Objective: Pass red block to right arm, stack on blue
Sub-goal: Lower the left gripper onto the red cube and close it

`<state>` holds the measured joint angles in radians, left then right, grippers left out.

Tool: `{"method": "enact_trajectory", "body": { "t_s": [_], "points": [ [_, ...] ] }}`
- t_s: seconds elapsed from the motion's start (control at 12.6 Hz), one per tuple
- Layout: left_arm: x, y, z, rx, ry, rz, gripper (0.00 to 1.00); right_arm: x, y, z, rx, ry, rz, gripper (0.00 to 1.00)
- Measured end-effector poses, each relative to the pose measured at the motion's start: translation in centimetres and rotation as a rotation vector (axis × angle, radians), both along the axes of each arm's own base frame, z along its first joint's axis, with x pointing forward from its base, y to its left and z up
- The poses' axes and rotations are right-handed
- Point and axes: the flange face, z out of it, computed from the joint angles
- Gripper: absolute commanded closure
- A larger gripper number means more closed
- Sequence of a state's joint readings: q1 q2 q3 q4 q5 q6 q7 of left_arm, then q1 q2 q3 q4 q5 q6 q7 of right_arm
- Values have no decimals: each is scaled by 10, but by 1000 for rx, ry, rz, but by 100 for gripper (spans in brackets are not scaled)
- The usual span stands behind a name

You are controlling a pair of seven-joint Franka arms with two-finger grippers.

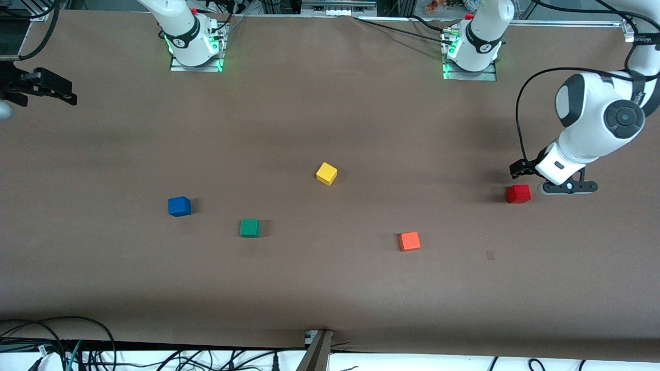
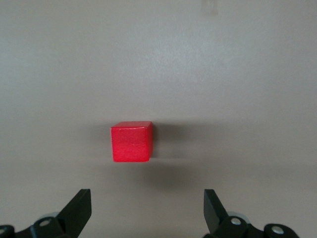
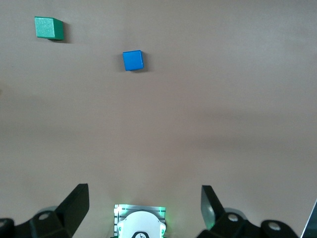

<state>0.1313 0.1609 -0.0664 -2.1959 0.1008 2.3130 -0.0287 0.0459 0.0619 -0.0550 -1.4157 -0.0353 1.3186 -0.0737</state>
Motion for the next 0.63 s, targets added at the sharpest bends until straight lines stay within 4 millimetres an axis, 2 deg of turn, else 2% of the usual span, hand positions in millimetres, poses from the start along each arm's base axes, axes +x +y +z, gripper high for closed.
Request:
{"method": "enact_trajectory", "body": {
  "t_s": [0.32, 0.63],
  "points": [
    [-6, 16, -49, 3, -51, -20, 0, 0, 0, 0, 0, 0, 0, 0],
    [-2, 48, -97, 23, -130, -52, 0, 0, -1, 0, 0, 0, -1, 0]
  ]
}}
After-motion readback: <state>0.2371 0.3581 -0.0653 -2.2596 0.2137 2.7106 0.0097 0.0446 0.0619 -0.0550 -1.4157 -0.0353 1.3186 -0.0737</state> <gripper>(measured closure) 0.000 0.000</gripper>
